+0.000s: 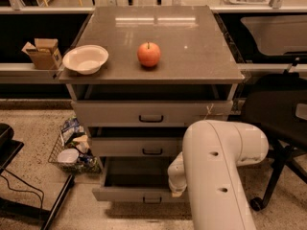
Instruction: Open bottom drawer
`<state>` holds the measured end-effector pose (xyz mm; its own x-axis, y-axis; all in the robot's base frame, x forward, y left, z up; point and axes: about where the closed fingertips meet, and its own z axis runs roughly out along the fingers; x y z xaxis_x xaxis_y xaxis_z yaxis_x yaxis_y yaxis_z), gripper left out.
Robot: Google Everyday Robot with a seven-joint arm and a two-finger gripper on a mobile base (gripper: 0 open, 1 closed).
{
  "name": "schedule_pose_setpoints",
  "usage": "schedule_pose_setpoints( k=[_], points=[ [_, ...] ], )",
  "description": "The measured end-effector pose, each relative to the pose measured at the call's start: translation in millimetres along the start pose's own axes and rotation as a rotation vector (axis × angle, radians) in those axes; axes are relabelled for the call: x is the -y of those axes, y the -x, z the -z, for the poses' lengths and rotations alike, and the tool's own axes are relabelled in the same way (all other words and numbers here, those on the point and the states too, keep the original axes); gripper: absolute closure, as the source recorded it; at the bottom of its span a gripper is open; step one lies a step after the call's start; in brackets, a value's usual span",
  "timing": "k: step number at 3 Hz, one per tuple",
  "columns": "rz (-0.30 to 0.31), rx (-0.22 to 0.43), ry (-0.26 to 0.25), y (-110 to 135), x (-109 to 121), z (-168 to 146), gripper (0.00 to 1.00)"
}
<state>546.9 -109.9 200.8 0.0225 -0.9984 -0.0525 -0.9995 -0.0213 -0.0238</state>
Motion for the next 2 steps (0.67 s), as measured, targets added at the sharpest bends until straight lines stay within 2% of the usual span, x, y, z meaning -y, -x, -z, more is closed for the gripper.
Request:
schedule_pose_setpoints(
  k=[2],
  points=[
    [0.000, 0.000, 0.000, 0.0, 0.0, 0.0, 0.31]
  ],
)
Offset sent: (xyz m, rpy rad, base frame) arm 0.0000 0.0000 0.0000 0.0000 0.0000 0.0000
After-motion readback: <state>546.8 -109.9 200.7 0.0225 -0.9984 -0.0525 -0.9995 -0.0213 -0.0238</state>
